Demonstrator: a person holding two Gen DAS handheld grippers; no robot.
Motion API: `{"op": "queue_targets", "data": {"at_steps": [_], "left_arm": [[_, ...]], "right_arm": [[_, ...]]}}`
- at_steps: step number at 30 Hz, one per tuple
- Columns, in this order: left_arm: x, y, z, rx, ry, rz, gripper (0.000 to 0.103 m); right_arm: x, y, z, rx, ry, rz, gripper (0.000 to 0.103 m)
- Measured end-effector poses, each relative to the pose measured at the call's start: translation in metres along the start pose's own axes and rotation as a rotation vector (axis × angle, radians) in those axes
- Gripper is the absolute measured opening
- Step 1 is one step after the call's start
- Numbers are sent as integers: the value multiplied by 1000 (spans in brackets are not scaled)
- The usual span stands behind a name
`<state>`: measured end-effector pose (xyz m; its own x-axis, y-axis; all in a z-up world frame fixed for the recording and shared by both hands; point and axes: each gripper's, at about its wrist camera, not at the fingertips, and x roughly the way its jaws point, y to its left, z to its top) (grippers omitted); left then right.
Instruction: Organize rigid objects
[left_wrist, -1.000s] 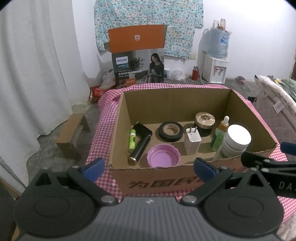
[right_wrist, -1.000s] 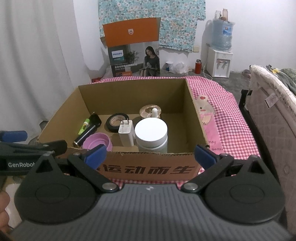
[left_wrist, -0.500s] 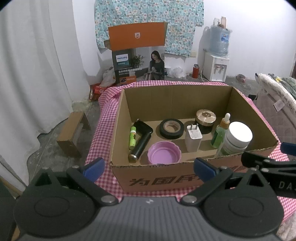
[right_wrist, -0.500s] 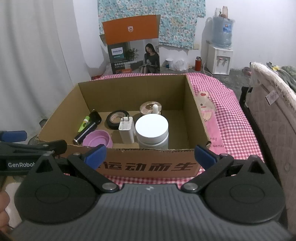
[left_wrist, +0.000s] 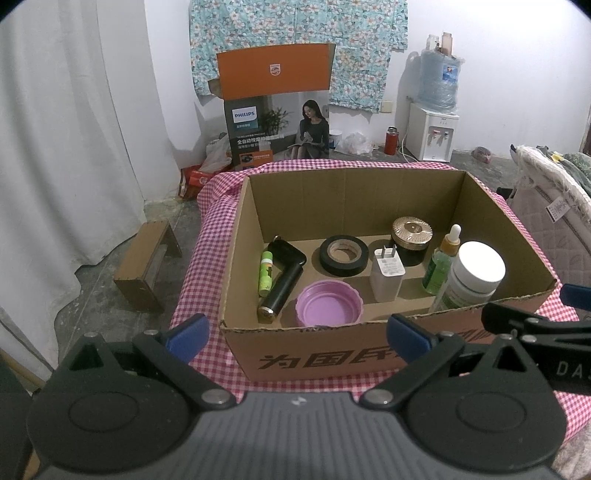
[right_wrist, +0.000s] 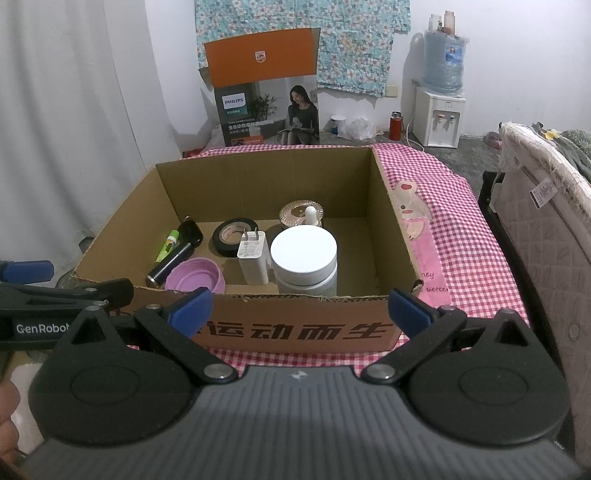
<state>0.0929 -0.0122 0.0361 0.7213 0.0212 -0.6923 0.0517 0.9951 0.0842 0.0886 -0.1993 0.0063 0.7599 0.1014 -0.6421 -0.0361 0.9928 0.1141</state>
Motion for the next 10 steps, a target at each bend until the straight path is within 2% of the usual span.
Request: {"op": "queue_targets", "data": {"at_steps": [10], "left_arm": [[0, 0, 0, 1, -1, 1, 103]], "right_arm": [[0, 0, 0, -2, 0, 0, 102]]}}
